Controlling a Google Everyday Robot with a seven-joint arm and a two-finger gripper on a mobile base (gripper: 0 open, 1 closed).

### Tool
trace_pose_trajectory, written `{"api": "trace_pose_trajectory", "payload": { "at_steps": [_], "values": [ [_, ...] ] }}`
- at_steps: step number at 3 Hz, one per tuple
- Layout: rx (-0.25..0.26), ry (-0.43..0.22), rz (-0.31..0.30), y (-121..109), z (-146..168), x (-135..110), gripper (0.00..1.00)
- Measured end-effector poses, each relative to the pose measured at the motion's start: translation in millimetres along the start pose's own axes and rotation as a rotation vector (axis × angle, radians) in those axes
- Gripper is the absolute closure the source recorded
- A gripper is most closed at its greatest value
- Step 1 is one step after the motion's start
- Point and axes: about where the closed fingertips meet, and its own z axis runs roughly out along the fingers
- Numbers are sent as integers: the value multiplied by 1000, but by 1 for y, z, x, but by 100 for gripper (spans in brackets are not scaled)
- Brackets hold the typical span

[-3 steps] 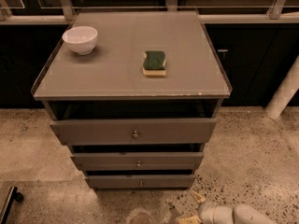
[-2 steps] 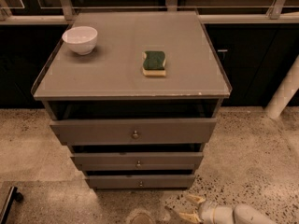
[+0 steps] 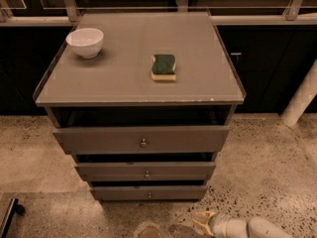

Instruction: Open bottom drawer

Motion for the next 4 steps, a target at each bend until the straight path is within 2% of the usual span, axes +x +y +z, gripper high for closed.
{"api": "trace_pose_trajectory", "payload": {
  "at_steps": [1, 2, 4],
  "values": [
    [-36, -32, -7, -2, 11, -5, 100],
    [-43, -74, -27, -15, 27, -11, 100],
    [8, -150, -56, -61, 47, -27, 100]
  ]
}}
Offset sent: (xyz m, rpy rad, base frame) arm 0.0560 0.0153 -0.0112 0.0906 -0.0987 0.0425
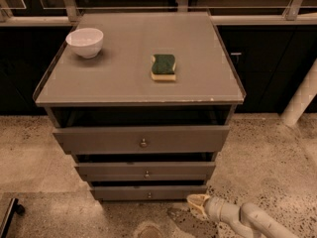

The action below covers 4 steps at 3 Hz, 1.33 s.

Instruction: Open bottom drawer

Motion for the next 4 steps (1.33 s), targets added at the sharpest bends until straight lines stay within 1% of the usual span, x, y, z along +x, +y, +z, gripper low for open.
{"api": "trace_pose_trajectory", "payload": {
  "at_steps": [1, 2, 3, 4],
  "values": [
    [10, -28, -7, -17, 17, -1, 100],
    [34, -31, -13, -38, 39, -1, 100],
    [64, -23, -10, -58, 55, 0, 100],
    [98, -14, 8, -74, 62, 4, 100]
  ]
}}
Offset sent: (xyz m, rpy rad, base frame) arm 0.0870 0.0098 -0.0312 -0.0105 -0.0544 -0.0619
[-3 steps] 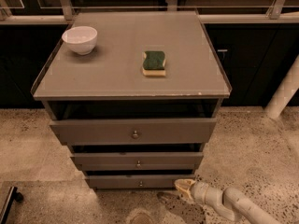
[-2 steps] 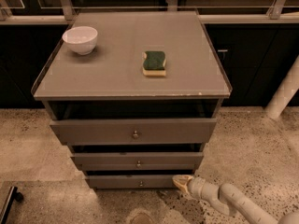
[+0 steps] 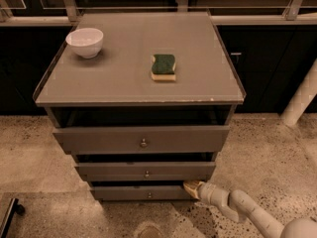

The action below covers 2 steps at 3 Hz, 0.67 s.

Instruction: Open bottom drawer

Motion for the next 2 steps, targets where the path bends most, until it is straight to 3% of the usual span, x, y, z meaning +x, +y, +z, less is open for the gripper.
{"api": "trace_pose_trajectory", "payload": {
  "at_steps": [1, 2],
  "values": [
    [56, 30, 45, -18, 12, 17, 100],
    [56, 30, 45, -18, 12, 17, 100]
  ]
}}
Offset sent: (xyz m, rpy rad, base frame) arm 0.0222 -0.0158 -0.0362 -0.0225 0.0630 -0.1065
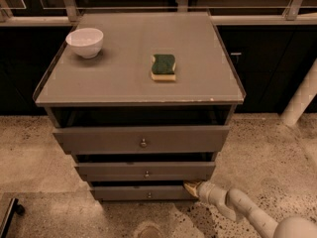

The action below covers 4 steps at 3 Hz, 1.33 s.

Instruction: Open bottom drawer

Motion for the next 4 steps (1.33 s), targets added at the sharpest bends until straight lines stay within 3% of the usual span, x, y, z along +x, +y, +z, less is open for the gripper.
{"api": "trace_pose_trajectory", "payload": {
  "at_steps": [2, 3, 4],
  "values": [
    [24, -7, 19, -4, 1, -3, 100],
    [66, -4, 42, -9, 6, 1, 100],
    [66, -3, 42, -8, 4, -2, 100]
  ]
}}
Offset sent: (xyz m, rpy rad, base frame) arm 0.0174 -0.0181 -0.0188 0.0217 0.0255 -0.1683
